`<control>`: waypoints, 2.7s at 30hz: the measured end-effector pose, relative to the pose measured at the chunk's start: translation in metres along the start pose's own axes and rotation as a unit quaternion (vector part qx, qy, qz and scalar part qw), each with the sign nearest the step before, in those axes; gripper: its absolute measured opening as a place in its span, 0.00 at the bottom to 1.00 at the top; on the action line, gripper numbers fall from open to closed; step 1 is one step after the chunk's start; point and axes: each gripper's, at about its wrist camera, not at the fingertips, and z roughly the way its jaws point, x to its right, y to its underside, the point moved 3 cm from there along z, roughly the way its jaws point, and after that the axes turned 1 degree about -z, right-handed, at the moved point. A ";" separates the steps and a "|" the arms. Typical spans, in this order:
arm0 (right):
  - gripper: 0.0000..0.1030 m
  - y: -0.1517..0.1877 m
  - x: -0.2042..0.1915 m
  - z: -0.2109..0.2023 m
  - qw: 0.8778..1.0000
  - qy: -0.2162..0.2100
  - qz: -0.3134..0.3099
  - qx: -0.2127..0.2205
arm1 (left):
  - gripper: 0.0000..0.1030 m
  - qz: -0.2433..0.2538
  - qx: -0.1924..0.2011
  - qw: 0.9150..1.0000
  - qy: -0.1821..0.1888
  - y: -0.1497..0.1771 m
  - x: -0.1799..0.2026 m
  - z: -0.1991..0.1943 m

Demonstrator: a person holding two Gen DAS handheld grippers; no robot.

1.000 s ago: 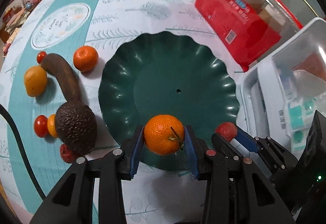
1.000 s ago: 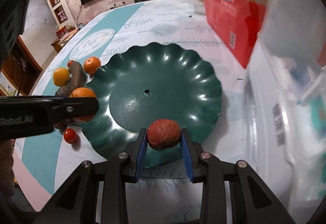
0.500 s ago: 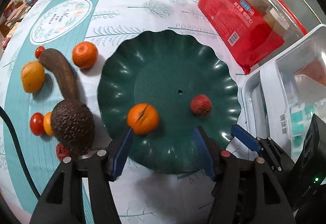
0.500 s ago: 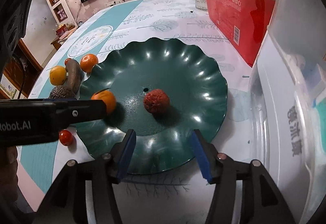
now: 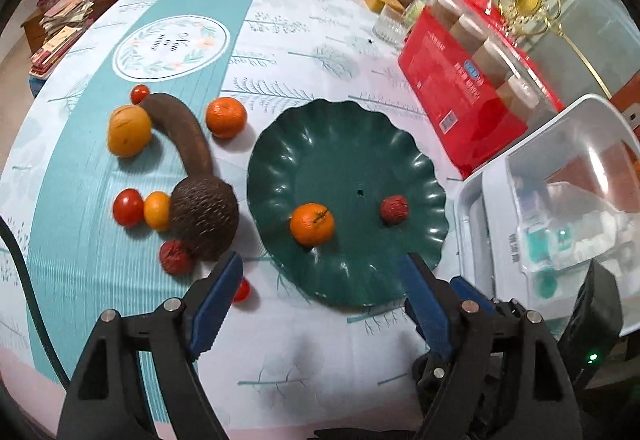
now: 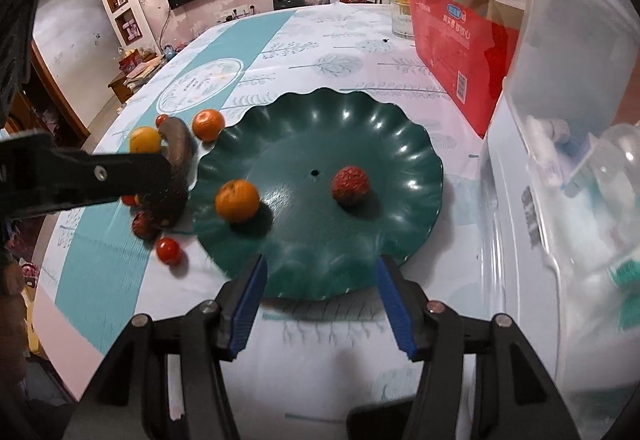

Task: Organize fruits
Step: 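Withdraw both tools from the plate back toward the fruits, then grasp the large orange with the left tool while the right tool grasps a cherry tomato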

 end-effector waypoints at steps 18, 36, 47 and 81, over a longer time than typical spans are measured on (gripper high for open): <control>0.55 0.022 -0.057 -0.029 1.000 0.008 0.017 -0.006 | 0.80 0.011 0.027 0.999 0.015 0.031 -0.061 -0.070; 0.55 0.060 -0.151 -0.030 0.992 0.032 0.121 0.001 | 0.79 0.110 0.000 0.994 0.022 0.037 -0.150 -0.117; 0.55 0.074 -0.174 -0.028 0.984 0.060 0.169 0.008 | 0.79 0.154 -0.062 0.986 -0.007 0.012 -0.179 -0.115; 0.55 0.013 -0.175 0.066 0.994 0.107 0.025 0.018 | 0.80 0.135 -0.137 0.980 -0.049 -0.121 -0.185 0.050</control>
